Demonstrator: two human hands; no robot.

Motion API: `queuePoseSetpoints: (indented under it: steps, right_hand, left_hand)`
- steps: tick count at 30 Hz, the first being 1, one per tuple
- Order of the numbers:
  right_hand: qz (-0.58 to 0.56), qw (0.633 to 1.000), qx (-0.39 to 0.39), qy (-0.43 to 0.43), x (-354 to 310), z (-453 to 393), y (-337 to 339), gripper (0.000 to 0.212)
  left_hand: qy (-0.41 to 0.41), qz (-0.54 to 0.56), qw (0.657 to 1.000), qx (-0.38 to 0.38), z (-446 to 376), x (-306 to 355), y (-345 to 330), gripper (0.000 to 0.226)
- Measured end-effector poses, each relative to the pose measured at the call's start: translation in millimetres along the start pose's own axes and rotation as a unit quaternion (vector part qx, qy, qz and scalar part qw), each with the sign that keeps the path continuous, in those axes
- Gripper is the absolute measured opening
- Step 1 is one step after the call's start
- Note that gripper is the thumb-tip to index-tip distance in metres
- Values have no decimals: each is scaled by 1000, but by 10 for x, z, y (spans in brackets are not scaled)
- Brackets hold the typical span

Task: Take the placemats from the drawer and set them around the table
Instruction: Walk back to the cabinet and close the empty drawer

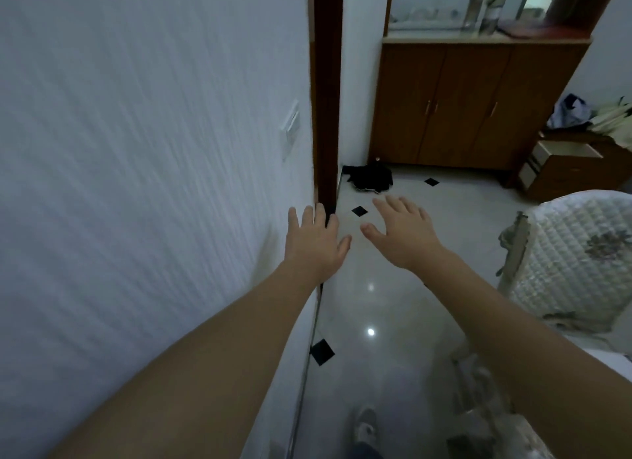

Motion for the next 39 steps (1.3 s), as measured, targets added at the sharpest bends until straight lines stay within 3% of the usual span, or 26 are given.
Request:
queuePoseSetpoints:
  steps: [9,16,26,33,39]
  right_hand:
    - [-30,999,-20,-31,973,-1074,-382,67]
    - [-37,998,12,-59,1749,-2009,-20,67]
    - [0,979,59,-194,3172,-2186,585,66]
    - [18,930,96,-353,4049,-1912,756,66]
    - [19,840,134,-526,4577,-1380,851,66]
  left_hand:
    - [1,40,999,17,-1512,223,-204,63]
    - [-24,50,996,69,-2769,690,-33,62]
    - [-163,125,975,86,-4001,2025,302,63]
    - [-341,166,922,80,-4614,3285,406,63]
    - [-506,197,837,73,-4741,4458,549,61]
Point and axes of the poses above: each hand's wrist, its own z-axis away from the middle knuckle, its own y-axis out of the back of the hand, x = y × z, the point moved 4 cm from there along -z, towards the middle knuckle, and after that the axes turned 1 degree about y, right-handed, at the moved point
